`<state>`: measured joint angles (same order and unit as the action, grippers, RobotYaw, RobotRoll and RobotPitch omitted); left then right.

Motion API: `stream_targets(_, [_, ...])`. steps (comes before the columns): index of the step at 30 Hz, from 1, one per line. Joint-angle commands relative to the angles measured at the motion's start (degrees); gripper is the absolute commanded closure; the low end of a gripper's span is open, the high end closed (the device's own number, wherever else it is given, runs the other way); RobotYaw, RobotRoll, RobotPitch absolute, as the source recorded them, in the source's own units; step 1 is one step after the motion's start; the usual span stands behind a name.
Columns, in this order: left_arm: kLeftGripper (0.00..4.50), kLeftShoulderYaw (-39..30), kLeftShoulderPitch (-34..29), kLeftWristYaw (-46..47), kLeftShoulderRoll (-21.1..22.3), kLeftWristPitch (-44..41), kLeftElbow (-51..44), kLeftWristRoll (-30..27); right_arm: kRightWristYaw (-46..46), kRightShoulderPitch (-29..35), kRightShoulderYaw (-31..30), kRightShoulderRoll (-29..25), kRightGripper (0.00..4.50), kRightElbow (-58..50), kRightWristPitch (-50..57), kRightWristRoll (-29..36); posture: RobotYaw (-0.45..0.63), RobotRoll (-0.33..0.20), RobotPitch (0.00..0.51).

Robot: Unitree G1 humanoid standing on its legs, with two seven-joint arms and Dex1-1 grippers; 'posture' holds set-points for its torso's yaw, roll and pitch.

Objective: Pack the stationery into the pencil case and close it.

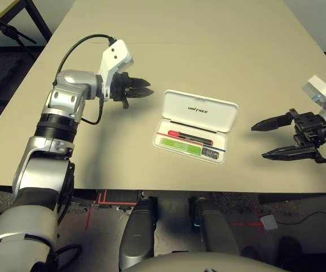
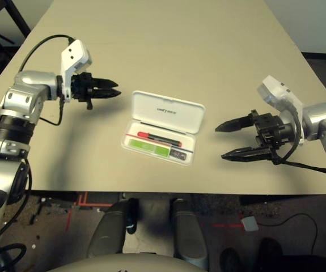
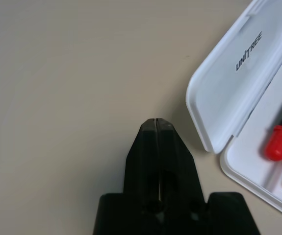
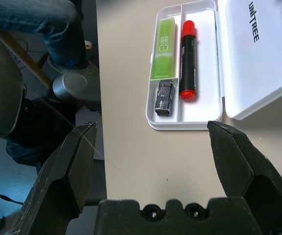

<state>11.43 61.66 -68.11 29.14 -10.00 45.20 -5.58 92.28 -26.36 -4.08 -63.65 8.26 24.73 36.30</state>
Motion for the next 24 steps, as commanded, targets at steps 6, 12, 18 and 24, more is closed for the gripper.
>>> stream_targets(6, [4.44, 1.85, 7.48, -5.37, -5.06, 10.54, 14.35, 5.03, 0.22, 2.81, 2.82, 0.17, 0.00, -2.27, 1.55, 0.91, 0.07, 0.000, 0.205])
stream_targets(12, [4.44, 2.36, 10.05, -12.29, -7.05, 14.11, 18.18, 6.73, 0.22, 4.43, 4.86, 0.40, 0.00, -3.41, 2.51, 0.89, 0.05, 0.000, 0.207])
stream_targets(18, [4.44, 3.27, 9.96, -19.47, -6.81, 15.61, 15.77, 7.49, 0.21, 4.88, 6.05, 0.43, 0.00, -3.91, 3.23, 0.68, 0.04, 0.000, 0.208])
stream_targets(24, [4.44, 4.05, 6.60, -23.38, -5.99, 14.06, 8.37, 6.72, 0.22, 4.49, 5.66, 0.28, 0.00, -3.64, 3.40, 1.15, 0.04, 0.000, 0.208])
